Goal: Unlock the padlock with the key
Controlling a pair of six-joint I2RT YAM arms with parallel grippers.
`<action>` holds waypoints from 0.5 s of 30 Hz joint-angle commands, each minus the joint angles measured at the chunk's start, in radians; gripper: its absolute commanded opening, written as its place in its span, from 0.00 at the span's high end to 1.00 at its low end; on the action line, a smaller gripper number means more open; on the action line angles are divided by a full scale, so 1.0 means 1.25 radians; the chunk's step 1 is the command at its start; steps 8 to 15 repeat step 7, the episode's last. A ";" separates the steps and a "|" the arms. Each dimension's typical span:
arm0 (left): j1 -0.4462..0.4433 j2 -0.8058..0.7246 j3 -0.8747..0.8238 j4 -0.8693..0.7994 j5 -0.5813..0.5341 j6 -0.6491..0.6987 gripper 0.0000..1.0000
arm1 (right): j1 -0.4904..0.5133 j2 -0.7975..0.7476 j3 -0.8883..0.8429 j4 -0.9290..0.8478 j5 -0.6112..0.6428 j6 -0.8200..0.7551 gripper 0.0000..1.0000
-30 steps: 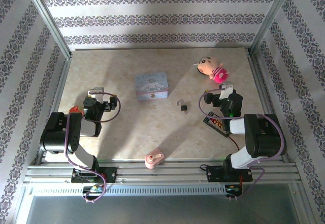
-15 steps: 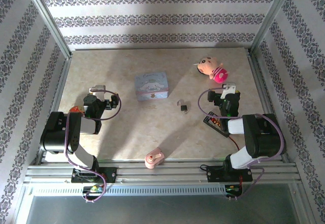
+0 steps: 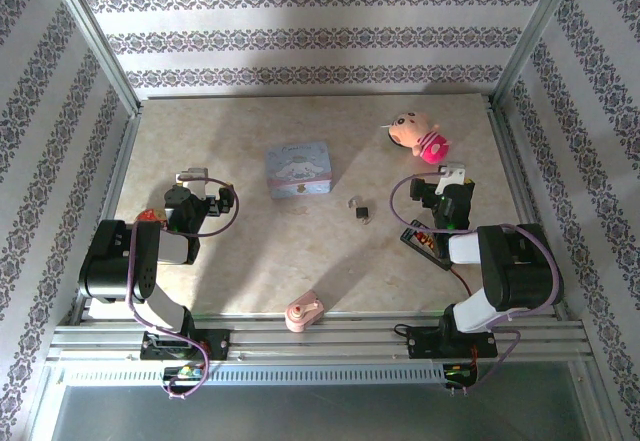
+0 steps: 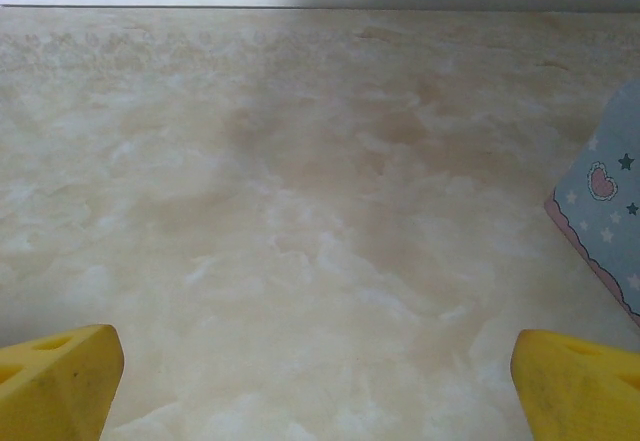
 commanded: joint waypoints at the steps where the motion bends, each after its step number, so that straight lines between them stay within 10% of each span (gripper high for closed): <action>1: 0.000 -0.007 0.013 -0.012 0.012 0.018 0.01 | 0.005 -0.010 -0.002 0.020 0.011 0.012 0.02; 15: 0.000 -0.008 0.011 -0.010 0.013 0.018 0.01 | 0.005 -0.010 -0.002 0.020 0.012 0.012 0.02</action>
